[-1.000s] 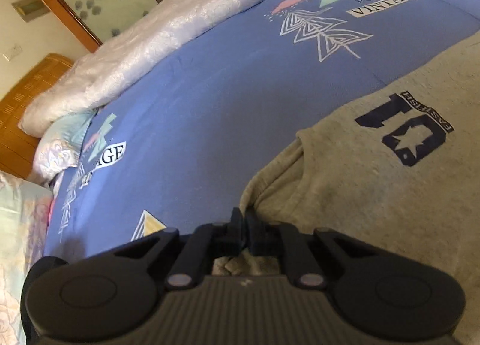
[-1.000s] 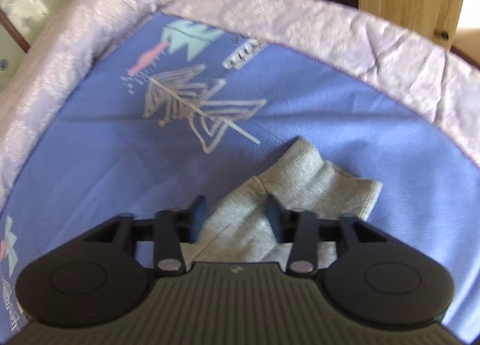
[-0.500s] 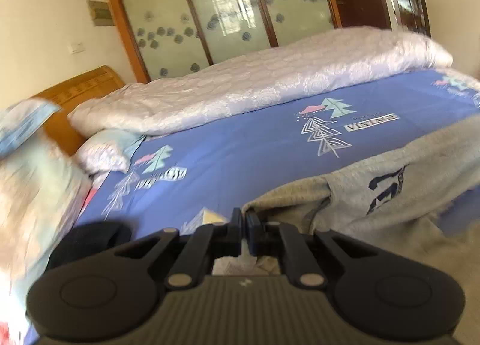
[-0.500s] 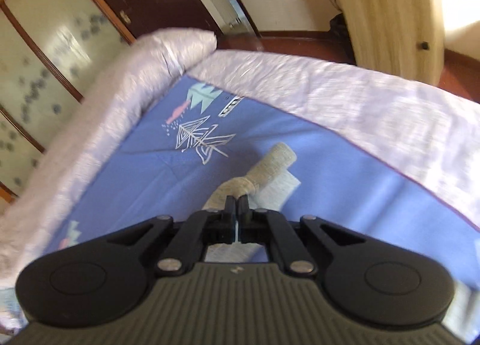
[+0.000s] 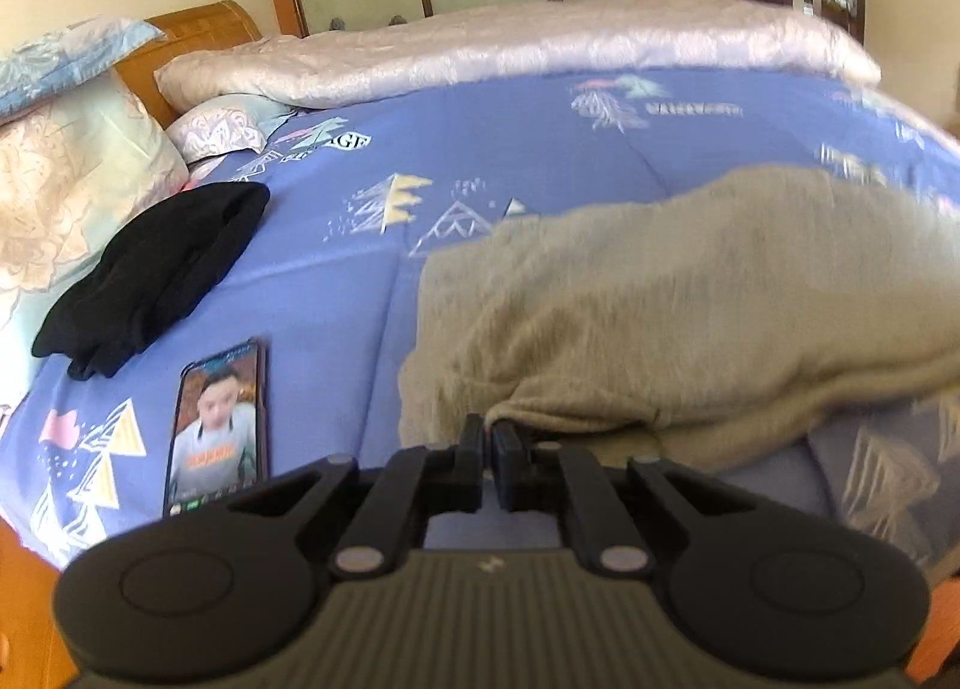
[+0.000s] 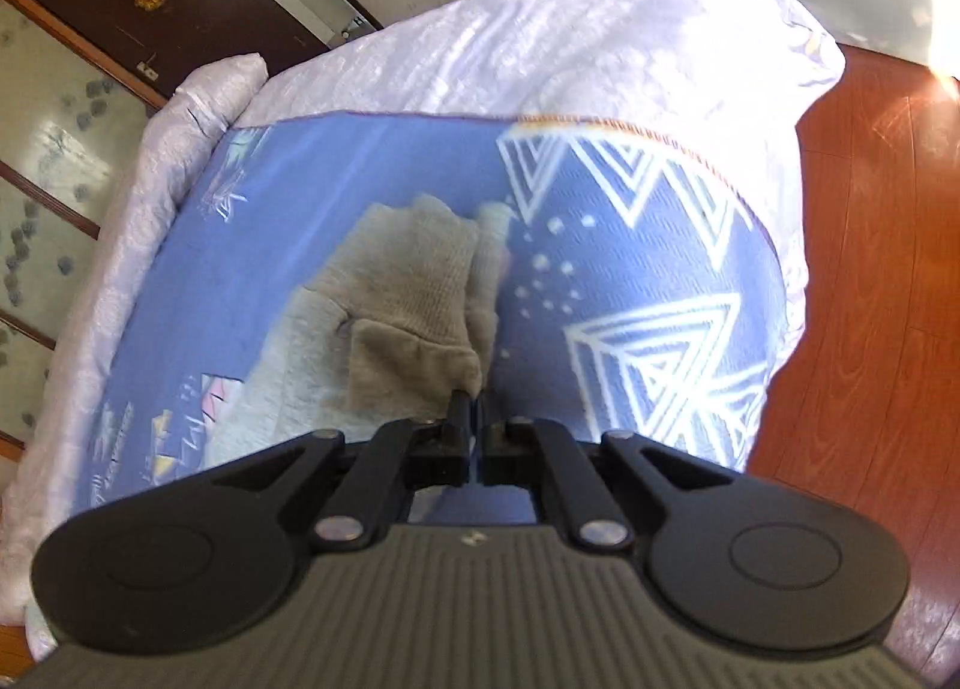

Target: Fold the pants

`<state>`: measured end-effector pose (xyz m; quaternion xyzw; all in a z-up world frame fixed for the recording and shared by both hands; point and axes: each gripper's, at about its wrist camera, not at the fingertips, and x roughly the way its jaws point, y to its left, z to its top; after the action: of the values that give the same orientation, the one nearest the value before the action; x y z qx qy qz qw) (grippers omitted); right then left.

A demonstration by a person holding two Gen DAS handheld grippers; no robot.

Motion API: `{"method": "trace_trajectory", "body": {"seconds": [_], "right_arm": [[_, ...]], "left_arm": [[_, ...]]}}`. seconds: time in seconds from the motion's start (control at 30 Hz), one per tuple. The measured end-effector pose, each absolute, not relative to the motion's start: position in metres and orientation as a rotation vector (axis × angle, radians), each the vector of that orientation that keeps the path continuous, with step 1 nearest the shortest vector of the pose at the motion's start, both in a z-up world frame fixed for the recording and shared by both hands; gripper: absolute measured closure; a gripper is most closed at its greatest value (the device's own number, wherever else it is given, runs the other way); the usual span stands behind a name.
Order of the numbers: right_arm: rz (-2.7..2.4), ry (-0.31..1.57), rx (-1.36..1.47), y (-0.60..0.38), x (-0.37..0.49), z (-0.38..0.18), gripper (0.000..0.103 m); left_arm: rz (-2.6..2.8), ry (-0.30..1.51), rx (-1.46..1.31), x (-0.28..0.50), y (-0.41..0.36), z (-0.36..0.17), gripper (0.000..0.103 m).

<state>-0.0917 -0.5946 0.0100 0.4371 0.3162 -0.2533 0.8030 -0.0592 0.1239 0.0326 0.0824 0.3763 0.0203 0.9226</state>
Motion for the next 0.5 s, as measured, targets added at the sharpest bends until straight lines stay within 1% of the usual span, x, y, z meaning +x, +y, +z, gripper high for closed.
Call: {"method": "trace_trajectory", "body": {"seconds": [0.07, 0.1, 0.13, 0.17, 0.2, 0.27, 0.33, 0.43, 0.5], "right_arm": [[-0.547, 0.664, 0.951, -0.593, -0.093, 0.016, 0.089], [-0.533, 0.654, 0.951, -0.592, -0.093, 0.022, 0.077], [-0.510, 0.633, 0.946, -0.591, -0.095, 0.027, 0.064], [-0.490, 0.605, 0.934, -0.589, -0.096, 0.034, 0.060], [-0.477, 0.587, 0.913, -0.586, -0.097, 0.041, 0.060], [-0.464, 0.574, 0.872, -0.580, -0.101, 0.051, 0.060], [-0.430, 0.566, 0.872, -0.570, -0.105, 0.055, 0.060], [-0.338, 0.567, 0.854, -0.545, -0.109, 0.051, 0.060], [-0.234, 0.592, 0.849, -0.519, -0.106, 0.049, 0.060]], "left_arm": [[0.039, 0.789, 0.139, -0.065, 0.130, 0.033, 0.090], [0.047, 0.791, 0.087, -0.067, 0.138, 0.037, 0.086], [0.052, 0.794, 0.031, -0.067, 0.148, 0.041, 0.085], [0.059, 0.798, -0.041, -0.070, 0.158, 0.043, 0.081], [0.071, 0.804, -0.128, -0.070, 0.170, 0.047, 0.071], [0.092, 0.822, -0.327, -0.070, 0.195, 0.048, 0.058], [0.079, 0.827, -0.493, -0.069, 0.212, 0.047, 0.058], [0.037, 0.833, -0.648, -0.063, 0.218, 0.047, 0.056], [-0.003, 0.828, -0.708, -0.056, 0.215, 0.046, 0.050]]}}
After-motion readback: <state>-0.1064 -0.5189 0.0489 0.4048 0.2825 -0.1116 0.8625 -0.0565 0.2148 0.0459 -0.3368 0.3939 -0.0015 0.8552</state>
